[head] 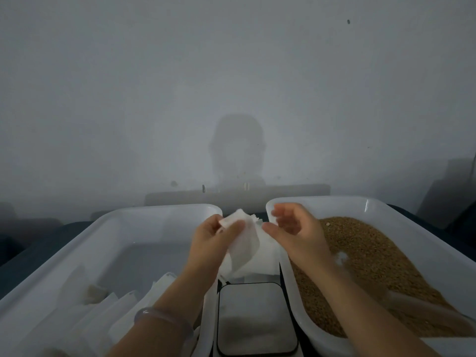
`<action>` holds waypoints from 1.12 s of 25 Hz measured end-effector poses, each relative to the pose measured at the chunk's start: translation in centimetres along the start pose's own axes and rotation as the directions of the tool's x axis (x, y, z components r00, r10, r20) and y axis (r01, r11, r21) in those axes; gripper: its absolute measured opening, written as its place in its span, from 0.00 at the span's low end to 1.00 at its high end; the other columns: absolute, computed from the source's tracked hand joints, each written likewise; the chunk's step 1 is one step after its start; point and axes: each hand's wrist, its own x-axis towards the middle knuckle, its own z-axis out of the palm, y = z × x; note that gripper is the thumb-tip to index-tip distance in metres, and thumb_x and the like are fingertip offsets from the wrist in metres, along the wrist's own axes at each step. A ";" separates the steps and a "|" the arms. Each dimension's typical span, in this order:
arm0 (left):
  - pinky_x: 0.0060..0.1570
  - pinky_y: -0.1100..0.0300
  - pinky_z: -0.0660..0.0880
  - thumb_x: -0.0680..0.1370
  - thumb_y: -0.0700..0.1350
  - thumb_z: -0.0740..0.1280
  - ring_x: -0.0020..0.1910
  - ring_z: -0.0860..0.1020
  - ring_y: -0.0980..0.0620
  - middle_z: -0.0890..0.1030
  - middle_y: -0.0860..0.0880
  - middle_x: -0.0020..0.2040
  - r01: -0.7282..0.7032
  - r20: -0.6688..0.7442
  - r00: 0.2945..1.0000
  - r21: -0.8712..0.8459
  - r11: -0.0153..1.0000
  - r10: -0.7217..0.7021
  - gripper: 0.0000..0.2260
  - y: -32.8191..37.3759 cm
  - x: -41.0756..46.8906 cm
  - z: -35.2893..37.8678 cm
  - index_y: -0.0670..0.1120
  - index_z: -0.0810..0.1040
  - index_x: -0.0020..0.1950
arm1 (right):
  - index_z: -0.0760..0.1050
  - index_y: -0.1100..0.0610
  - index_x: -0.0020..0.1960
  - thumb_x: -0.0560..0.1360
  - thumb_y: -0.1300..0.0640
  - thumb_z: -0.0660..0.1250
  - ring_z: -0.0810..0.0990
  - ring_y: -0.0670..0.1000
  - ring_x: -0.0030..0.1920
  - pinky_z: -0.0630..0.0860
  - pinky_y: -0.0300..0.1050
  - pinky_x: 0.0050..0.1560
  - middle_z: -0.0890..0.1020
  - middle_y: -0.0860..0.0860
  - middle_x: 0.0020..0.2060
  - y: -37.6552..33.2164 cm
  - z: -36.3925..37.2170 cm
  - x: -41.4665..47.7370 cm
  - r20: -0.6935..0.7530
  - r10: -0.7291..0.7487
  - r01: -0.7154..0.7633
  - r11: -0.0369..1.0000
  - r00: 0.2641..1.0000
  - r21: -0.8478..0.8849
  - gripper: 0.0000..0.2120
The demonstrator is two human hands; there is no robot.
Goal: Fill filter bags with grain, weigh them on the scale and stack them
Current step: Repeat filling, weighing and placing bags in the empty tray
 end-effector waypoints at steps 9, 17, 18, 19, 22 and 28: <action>0.35 0.61 0.70 0.71 0.37 0.72 0.33 0.73 0.53 0.77 0.44 0.34 -0.235 0.261 0.951 0.250 0.939 0.168 0.07 -0.3 -0.9 0.3 0.37 0.75 0.42 | 0.79 0.46 0.48 0.69 0.53 0.71 0.74 0.44 0.52 0.70 0.34 0.51 0.78 0.41 0.43 -0.7 0.2 -1.1 0.299 -0.424 0.487 0.854 0.855 -0.183 0.09; 0.33 0.65 0.73 0.70 0.42 0.74 0.33 0.76 0.56 0.79 0.52 0.35 -0.115 0.294 0.956 0.331 0.937 0.013 0.09 -0.1 -1.1 0.3 0.45 0.76 0.46 | 0.70 0.40 0.39 0.76 0.50 0.64 0.72 0.35 0.43 0.66 0.27 0.42 0.71 0.43 0.42 -0.6 0.0 -1.1 0.274 -0.237 0.303 0.924 0.932 -0.233 0.09; 0.34 0.65 0.75 0.72 0.43 0.73 0.33 0.78 0.57 0.80 0.53 0.35 -0.108 0.311 0.950 0.351 0.930 -0.007 0.06 0.0 -1.2 0.3 0.45 0.78 0.46 | 0.70 0.40 0.38 0.76 0.49 0.65 0.71 0.34 0.42 0.65 0.26 0.41 0.71 0.43 0.41 -0.6 -0.1 -1.1 0.256 -0.236 0.294 0.931 0.937 -0.219 0.09; 0.33 0.66 0.75 0.74 0.44 0.71 0.33 0.78 0.58 0.80 0.54 0.33 -0.116 0.334 0.942 0.374 0.920 -0.017 0.03 0.1 -1.2 0.3 0.45 0.80 0.45 | 0.71 0.42 0.37 0.75 0.48 0.66 0.71 0.34 0.41 0.65 0.25 0.40 0.71 0.44 0.41 -0.7 -0.2 -1.1 0.258 -0.218 0.277 0.934 0.941 -0.223 0.09; 0.34 0.65 0.73 0.74 0.42 0.71 0.33 0.76 0.59 0.79 0.55 0.31 -0.122 0.391 0.920 0.373 0.920 -0.036 0.03 0.3 -1.3 0.2 0.46 0.81 0.41 | 0.77 0.48 0.36 0.71 0.46 0.70 0.71 0.35 0.41 0.65 0.28 0.39 0.72 0.45 0.42 -0.5 -0.3 -1.0 0.321 -0.144 0.238 0.931 0.936 -0.277 0.09; 0.41 0.59 0.78 0.70 0.39 0.74 0.36 0.82 0.52 0.83 0.44 0.38 -0.079 0.371 0.925 0.407 0.910 -0.086 0.06 0.7 -1.0 -0.2 0.40 0.81 0.45 | 0.72 0.46 0.26 0.77 0.52 0.64 0.70 0.42 0.40 0.64 0.37 0.42 0.73 0.41 0.28 -0.7 -0.4 -1.0 0.344 -0.149 0.229 0.952 0.927 -0.205 0.20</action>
